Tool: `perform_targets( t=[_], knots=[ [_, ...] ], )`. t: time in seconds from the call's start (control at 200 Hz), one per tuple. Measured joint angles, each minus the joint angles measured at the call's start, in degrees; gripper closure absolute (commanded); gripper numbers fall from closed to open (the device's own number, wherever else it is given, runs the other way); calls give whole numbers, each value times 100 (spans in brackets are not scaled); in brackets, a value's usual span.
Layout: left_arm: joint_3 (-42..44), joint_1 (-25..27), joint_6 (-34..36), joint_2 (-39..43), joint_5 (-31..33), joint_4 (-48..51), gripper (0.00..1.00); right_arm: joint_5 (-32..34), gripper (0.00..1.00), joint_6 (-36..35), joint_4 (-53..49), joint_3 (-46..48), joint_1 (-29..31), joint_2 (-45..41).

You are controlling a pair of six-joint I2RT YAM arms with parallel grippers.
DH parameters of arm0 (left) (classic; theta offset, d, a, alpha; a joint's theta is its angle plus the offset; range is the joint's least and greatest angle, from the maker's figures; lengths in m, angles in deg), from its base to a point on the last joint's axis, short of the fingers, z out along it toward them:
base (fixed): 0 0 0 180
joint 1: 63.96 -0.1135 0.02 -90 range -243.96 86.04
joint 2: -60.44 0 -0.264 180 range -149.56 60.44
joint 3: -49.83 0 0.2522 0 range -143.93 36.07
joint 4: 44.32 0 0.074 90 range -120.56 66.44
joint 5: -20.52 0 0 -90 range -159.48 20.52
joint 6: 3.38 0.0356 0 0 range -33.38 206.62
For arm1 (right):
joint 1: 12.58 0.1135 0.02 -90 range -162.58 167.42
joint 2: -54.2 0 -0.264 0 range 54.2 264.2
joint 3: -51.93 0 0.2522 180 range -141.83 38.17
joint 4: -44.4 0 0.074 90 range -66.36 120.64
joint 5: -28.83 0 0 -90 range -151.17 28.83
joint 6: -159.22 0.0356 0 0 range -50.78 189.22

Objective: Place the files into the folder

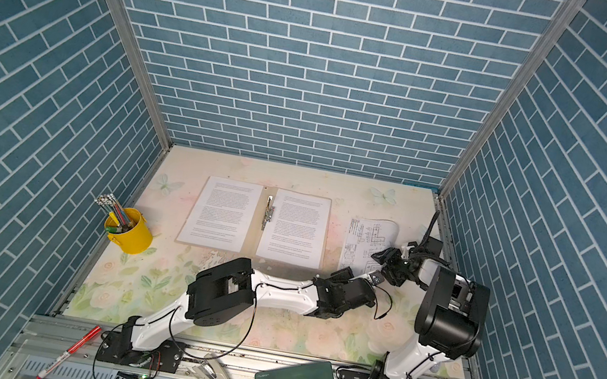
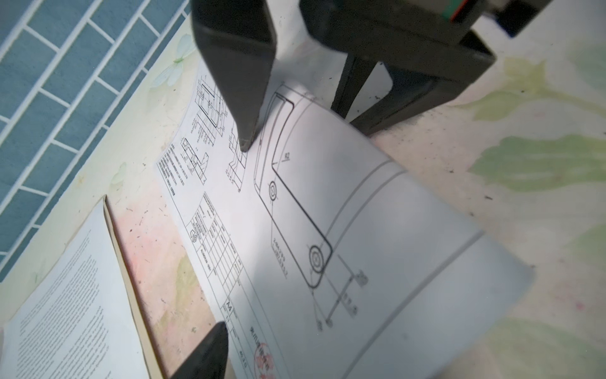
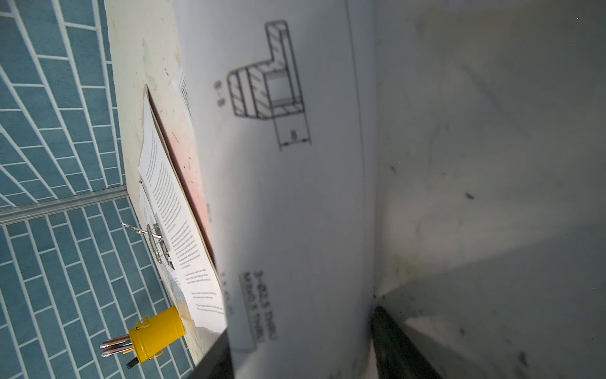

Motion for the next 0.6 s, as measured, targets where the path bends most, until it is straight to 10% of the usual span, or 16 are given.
perform_targets(
  t=[0.6],
  knots=[
    [0, 0, 142, 2, -42, -168, 78, 15, 27, -55, -592, -144, -98, -81]
  ],
)
